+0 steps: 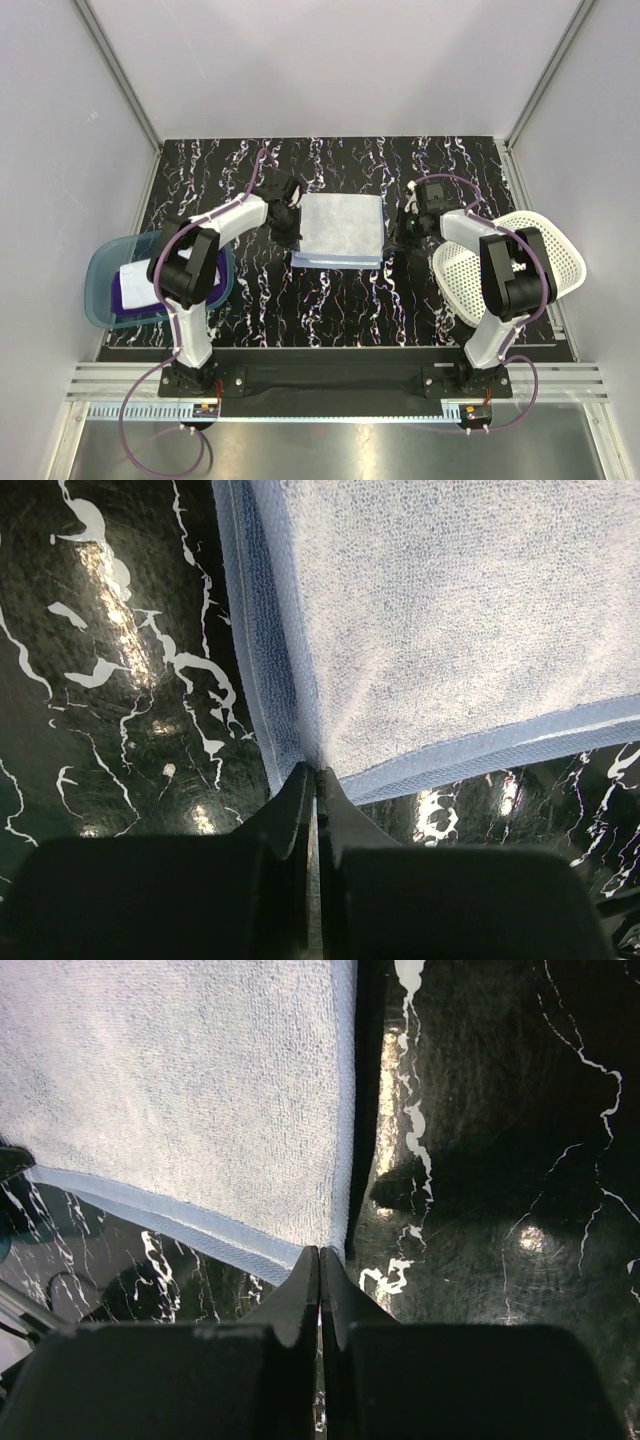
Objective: Fold and stack the towels
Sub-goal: Fold the towel
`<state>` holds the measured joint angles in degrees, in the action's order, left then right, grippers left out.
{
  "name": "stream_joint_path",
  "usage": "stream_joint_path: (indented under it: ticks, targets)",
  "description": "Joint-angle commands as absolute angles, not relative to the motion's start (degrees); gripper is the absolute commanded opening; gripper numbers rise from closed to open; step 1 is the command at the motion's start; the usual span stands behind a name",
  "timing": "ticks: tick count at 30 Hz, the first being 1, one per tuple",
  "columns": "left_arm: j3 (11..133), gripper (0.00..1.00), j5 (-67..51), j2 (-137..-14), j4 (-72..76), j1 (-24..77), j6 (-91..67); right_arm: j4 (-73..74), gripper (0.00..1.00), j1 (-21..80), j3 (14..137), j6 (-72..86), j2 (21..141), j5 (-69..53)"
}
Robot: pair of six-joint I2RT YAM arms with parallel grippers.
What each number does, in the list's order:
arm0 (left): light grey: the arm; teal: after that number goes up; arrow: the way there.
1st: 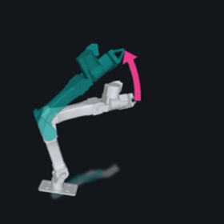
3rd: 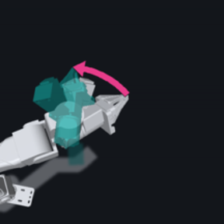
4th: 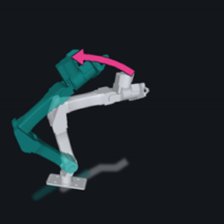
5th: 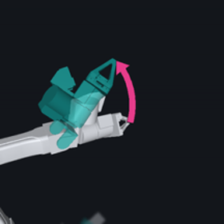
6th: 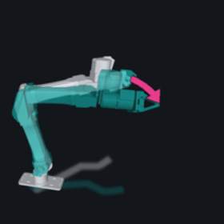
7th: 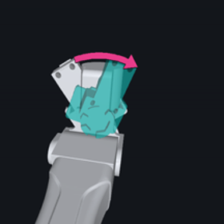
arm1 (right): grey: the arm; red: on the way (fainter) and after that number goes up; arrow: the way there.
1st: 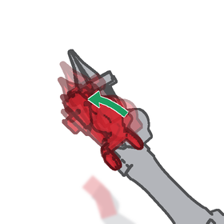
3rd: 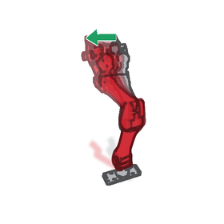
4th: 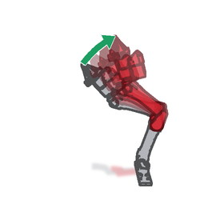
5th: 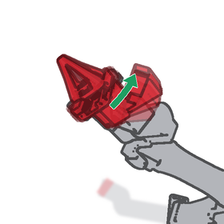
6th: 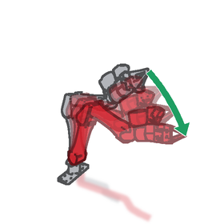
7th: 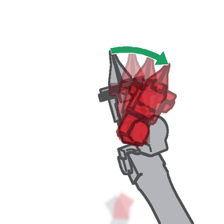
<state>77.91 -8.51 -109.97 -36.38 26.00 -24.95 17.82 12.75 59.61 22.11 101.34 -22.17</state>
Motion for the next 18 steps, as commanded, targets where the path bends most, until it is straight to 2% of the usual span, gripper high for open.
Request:
stream_joint_path:
  ticks: [1,6,10,11,18]
  targets:
    - [81.21,0.00,-7.38,-106.53,-38.67,26.19,-24.70,19.86,0.00,13.01,62.58,22.32,97.74,-24.08]
    - [83.14,0.00,-10.19,-106.35,-42.10,26.28,-24.87,20.13,0.00,13.62,61.44,23.55,96.77,-24.27]
    - [82.01,0.00,-10.99,-108.45,-42.45,26.19,-24.00,18.72,0.13,13.97,59.06,25.05,96.76,-20.13]
    - [81.13,0.00,-10.81,-108.46,-41.06,26.28,-24.08,18.63,0.21,14.24,59.06,25.14,97.55,-20.21]
    - [76.47,0.00,-9.40,-107.66,-38.14,26.19,-24.08,17.49,0.36,16.78,59.24,25.40,100.63,-17.40]
